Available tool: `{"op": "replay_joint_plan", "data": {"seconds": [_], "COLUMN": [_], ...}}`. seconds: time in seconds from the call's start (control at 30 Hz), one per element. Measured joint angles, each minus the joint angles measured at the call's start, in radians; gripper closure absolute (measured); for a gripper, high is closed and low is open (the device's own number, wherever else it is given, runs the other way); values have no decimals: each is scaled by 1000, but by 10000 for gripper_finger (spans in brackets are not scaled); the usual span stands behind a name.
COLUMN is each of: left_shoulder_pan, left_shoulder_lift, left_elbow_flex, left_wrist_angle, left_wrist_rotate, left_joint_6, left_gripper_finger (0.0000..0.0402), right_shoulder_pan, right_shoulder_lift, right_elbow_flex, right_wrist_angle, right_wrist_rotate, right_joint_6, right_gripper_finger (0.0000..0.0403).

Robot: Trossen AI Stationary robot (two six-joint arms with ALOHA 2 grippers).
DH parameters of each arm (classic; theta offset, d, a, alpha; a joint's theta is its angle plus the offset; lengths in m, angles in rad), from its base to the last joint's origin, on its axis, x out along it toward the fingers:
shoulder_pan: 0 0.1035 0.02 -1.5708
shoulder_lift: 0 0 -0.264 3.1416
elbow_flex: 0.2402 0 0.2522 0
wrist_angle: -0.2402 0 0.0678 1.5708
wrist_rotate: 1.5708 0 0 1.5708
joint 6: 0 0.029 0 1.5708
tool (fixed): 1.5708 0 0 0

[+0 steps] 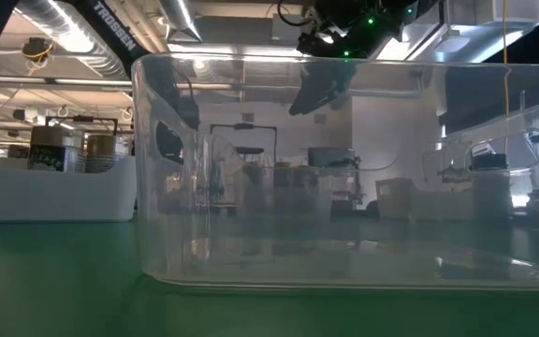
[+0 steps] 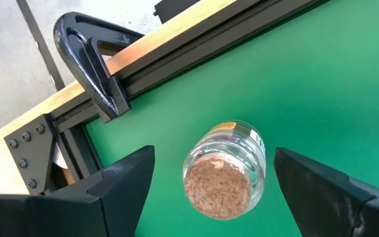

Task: Sort spices by type
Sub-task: Put the brown spice bottle into the bottom transparent bin

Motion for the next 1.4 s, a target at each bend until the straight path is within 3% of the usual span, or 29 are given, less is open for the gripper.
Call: {"op": "replay_joint_plan", "data": {"seconds": [0.8,1.4], "left_shoulder_pan": [-14,-14], "left_shoulder_lift": [0,-1], "left_elbow_flex": [0,2], "left_wrist_angle": [-13,7], "left_wrist_rotate": [15,14], "left_joint_6": [23,52], "left_gripper_finger": [94,220], "right_shoulder_pan": [0,0], "right_shoulder_lift": [0,0], "right_elbow_flex": [0,0], "right_wrist_angle": [1,0], "right_wrist_rotate": [0,0], "right_joint_6": [0,0], "right_gripper_finger": [52,52]}}
